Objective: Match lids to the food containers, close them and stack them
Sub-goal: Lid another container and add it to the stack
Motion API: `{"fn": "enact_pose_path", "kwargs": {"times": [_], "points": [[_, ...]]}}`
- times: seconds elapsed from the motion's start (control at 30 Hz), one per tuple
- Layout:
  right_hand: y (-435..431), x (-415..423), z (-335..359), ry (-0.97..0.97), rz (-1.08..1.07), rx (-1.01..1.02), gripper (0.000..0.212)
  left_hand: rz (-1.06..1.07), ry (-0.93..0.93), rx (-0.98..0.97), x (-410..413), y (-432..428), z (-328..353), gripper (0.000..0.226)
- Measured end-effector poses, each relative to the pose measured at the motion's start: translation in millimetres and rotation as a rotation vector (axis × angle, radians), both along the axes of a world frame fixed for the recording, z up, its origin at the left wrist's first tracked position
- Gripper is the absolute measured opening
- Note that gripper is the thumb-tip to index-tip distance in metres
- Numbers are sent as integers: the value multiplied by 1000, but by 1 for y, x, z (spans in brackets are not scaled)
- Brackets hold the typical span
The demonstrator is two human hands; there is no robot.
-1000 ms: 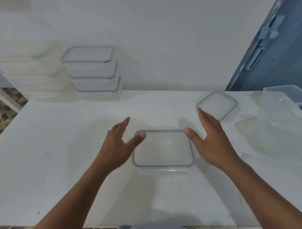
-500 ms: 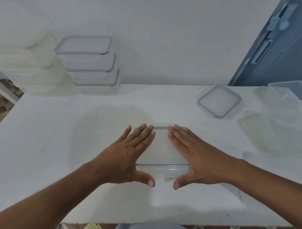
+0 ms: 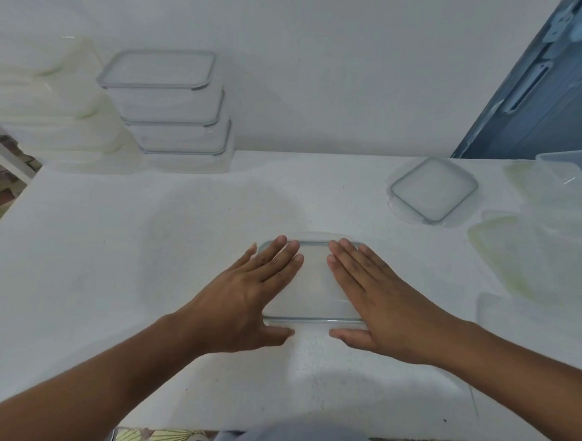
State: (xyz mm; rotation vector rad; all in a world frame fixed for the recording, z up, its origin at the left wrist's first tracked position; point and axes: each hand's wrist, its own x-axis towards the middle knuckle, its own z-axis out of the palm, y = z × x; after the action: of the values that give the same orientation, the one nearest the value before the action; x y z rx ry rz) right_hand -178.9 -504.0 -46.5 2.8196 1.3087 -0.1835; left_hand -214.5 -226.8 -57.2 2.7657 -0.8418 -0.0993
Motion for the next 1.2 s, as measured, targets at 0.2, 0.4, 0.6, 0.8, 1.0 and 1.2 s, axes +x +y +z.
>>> {"fn": "enact_pose_path", "kwargs": {"times": [0.2,0.4,0.6,0.8,1.0,1.2], "points": [[-4,4,-2,-31,41,8,99,12,63,38,0,0,10,108],[-20,29,6,38,148,48,92,20,121,272,-4,4,38,118],[-37,71,12,-140,195,12,79,-55,170,344,-22,-3,55,119],[-27,95,20,-247,214,-78,81,-85,139,308,-26,-16,53,118],[-27,95,18,-205,188,-141,81,-66,166,273,-26,-18,49,113],[-18,59,50,-30,14,-83,71,12,162,133,-12,-11,67,110]]}}
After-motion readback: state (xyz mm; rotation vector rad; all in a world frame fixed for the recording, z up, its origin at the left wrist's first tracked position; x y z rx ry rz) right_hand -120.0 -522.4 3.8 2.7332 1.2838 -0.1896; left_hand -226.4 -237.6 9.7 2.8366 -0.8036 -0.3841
